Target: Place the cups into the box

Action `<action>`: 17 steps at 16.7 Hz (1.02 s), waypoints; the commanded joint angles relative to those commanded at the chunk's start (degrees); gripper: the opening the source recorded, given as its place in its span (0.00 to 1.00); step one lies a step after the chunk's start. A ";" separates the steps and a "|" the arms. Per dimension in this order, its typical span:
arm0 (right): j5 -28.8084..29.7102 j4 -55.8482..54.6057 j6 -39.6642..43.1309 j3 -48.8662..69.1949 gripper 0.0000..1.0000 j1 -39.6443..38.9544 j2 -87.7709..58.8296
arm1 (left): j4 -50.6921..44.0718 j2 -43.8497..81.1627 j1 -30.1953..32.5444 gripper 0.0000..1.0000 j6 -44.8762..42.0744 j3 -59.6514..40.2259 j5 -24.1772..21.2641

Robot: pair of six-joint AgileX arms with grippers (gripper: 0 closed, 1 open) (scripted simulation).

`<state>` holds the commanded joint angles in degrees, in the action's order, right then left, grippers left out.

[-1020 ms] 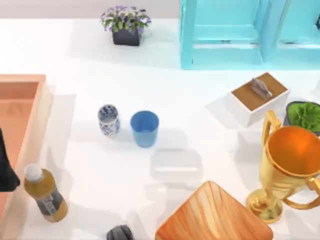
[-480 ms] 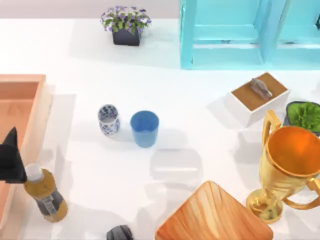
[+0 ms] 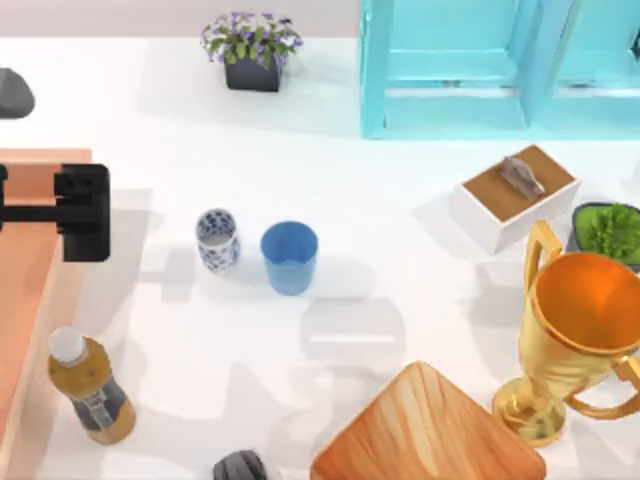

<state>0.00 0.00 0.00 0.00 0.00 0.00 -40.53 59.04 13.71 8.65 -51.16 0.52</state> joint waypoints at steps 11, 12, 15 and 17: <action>0.00 0.00 0.00 0.00 1.00 0.00 0.00 | -33.66 54.30 10.50 1.00 12.51 -54.13 -0.61; 0.00 0.00 0.00 0.00 1.00 0.00 0.00 | -35.71 57.77 11.10 1.00 13.39 -57.73 -0.65; 0.00 0.00 0.00 0.00 1.00 0.00 0.00 | -40.26 65.51 12.38 1.00 15.40 -65.81 -0.72; 0.00 0.00 0.00 0.00 1.00 0.00 0.00 | -41.79 68.12 12.79 1.00 16.08 -68.54 -0.73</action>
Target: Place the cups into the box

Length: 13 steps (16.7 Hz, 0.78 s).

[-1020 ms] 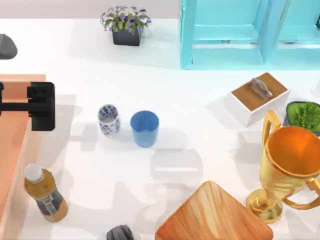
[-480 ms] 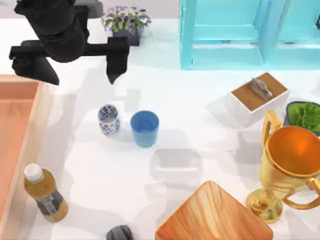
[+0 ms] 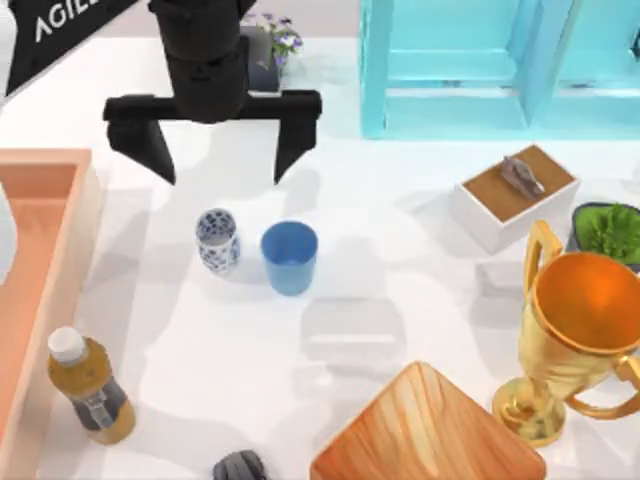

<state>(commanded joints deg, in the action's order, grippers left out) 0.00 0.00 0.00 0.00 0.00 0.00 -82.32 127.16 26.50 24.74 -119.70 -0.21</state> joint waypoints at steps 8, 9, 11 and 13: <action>0.00 0.00 0.00 0.00 1.00 0.00 0.00 | 0.76 0.44 -0.18 1.00 -0.03 0.55 0.00; 0.00 0.00 0.00 0.00 1.00 0.00 0.00 | 2.11 0.54 -0.14 1.00 -0.08 1.91 0.00; 0.00 0.00 0.00 0.00 1.00 0.00 0.00 | 6.56 0.89 -0.14 1.00 -0.11 6.07 0.00; 0.00 0.00 0.00 0.00 1.00 0.00 0.00 | 12.69 1.43 -0.14 1.00 -0.09 11.12 -0.01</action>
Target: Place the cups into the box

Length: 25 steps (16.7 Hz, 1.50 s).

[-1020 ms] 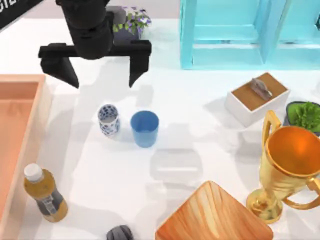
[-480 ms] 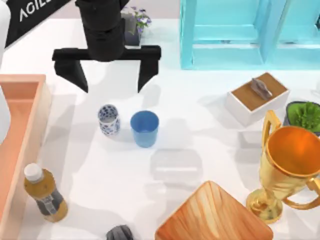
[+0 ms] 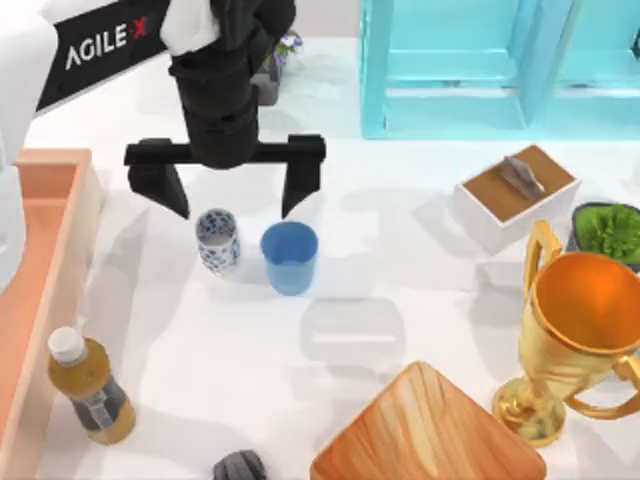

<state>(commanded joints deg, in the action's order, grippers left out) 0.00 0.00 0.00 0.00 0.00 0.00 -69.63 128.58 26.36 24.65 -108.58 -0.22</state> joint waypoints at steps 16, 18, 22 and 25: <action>0.00 0.00 0.00 0.00 1.00 0.00 0.00 | 8.52 1.09 0.07 0.40 0.06 7.84 -0.01; 0.00 0.00 0.00 0.00 1.00 0.00 0.00 | 8.52 1.09 0.07 0.25 0.06 7.84 -0.01; 0.00 0.00 0.00 0.00 1.00 0.00 0.00 | 8.52 1.09 0.07 0.00 0.06 7.84 -0.01; 0.00 0.00 0.00 0.00 1.00 0.00 0.00 | 8.52 1.09 0.07 0.00 0.06 7.84 -0.01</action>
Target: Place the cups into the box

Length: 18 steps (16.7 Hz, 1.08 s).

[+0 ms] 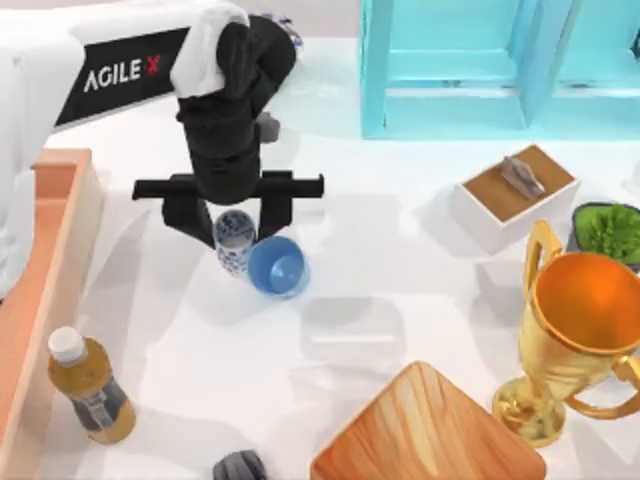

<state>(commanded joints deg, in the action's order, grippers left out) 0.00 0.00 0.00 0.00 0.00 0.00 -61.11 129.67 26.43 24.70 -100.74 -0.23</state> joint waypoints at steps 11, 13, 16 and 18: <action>0.00 0.00 0.00 0.00 1.00 0.00 0.00 | -9.36 -5.62 -7.02 0.00 -6.75 -3.69 0.06; 0.00 0.00 0.00 0.00 1.00 0.00 0.00 | -14.06 -8.42 -10.43 0.00 -10.22 -5.32 0.05; 0.00 0.00 0.00 0.00 1.00 0.00 0.00 | -16.74 -10.68 -12.95 0.00 -12.78 -6.47 0.02; 0.00 0.00 0.00 0.00 1.00 0.00 0.00 | -16.74 -10.68 -12.95 0.00 -12.78 -6.47 0.02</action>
<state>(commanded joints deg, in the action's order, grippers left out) 0.00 0.00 0.00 0.00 0.00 0.00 -77.85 119.00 13.49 11.92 -107.21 -0.21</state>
